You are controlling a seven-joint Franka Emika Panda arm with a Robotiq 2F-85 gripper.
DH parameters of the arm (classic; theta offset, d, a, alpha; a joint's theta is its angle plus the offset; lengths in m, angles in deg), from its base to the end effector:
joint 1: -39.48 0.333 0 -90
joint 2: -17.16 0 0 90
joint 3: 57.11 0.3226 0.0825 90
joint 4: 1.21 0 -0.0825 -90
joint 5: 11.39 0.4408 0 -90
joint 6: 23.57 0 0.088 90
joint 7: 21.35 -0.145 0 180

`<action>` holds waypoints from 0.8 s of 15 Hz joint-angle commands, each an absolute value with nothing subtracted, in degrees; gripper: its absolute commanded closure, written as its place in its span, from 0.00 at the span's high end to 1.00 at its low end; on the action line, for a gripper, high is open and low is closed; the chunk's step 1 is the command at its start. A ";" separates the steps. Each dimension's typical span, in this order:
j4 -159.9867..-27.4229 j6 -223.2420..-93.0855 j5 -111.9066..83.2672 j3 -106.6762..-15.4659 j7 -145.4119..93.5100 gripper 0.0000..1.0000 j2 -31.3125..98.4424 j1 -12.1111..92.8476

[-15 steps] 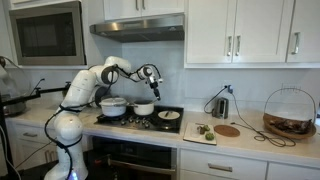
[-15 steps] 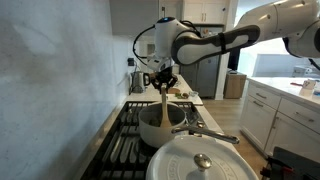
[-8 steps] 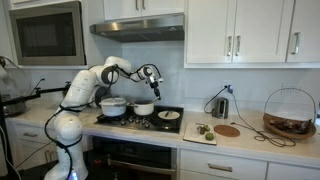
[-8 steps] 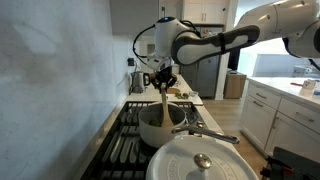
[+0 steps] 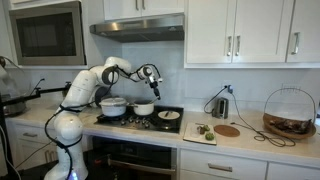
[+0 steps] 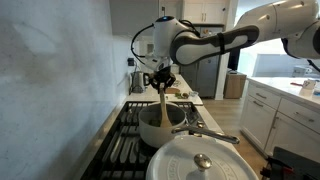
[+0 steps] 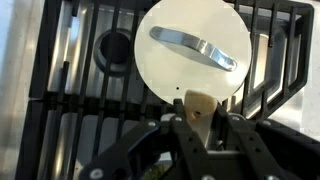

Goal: Remove the wooden spatula from the chopping board, place the spatula in the open grey pot on the right side of the stove, stir the contents of the pot with the spatula, remove the spatula from the pot and put it on the chopping board

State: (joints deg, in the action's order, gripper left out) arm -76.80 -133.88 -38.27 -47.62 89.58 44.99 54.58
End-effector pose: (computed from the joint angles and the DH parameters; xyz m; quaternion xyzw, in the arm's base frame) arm 0.7359 0.2593 0.4358 0.3195 0.9271 -0.0818 0.1778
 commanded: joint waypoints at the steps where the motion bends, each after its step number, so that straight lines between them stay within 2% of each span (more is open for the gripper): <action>1: -74.60 -133.96 -38.34 -47.34 88.73 0.07 45.79 56.43; 8: -74.01 -135.40 -38.45 -46.69 89.09 0.07 45.27 58.41; 12: -78.18 -142.67 -42.06 -46.93 89.36 0.07 43.06 58.85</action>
